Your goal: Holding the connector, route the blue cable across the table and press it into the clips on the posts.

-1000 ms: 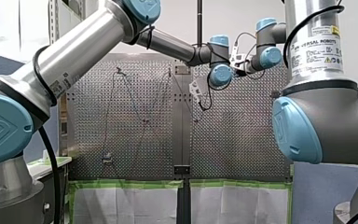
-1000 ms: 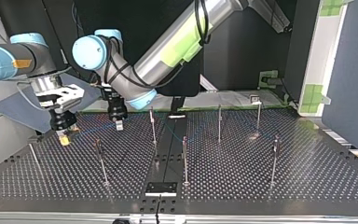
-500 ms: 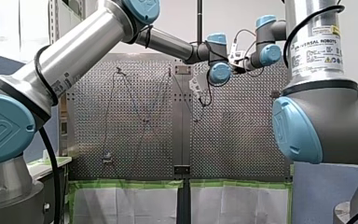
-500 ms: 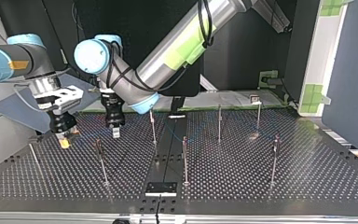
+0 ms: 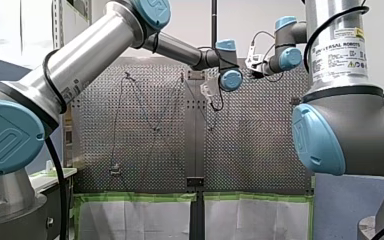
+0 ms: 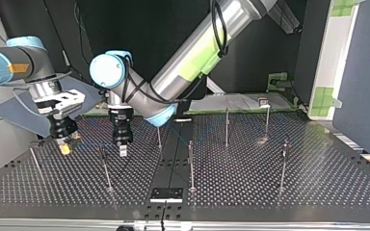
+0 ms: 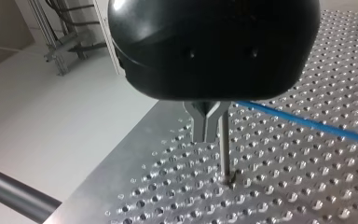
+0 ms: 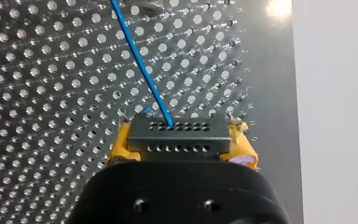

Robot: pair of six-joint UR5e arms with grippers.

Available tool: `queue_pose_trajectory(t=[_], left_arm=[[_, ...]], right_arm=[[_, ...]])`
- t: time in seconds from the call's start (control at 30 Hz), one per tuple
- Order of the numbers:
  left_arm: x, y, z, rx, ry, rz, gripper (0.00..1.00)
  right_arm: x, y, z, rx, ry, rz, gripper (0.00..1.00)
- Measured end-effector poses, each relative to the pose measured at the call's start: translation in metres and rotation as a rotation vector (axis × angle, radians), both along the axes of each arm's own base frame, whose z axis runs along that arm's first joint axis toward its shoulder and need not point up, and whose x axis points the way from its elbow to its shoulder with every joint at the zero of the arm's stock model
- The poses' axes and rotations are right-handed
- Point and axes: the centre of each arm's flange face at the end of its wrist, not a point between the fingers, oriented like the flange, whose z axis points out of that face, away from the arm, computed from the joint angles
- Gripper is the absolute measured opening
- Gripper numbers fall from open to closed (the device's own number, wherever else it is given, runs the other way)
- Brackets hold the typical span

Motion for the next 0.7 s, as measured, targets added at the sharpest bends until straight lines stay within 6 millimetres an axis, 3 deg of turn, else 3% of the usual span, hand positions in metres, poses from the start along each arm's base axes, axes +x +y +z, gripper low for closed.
queue_pose_trajectory(t=[0.27,0.57,0.67,0.7], left_arm=[[0.015,0.008,0.001,0.015,-0.014,-0.025,0.00],[0.017,0.012,-0.008,0.028,-0.002,-0.035,0.00],[0.017,0.012,-0.011,0.027,0.003,-0.037,0.09],[0.017,0.013,-0.011,0.026,0.004,-0.037,0.22]], right_arm=[[0.001,-0.004,0.004,-0.011,-0.004,0.006,0.00],[-0.001,-0.007,0.003,-0.010,-0.007,0.002,0.00],[-0.002,-0.007,0.003,-0.010,-0.007,0.000,0.00],[-0.002,-0.007,0.003,-0.010,-0.007,0.000,0.00]])
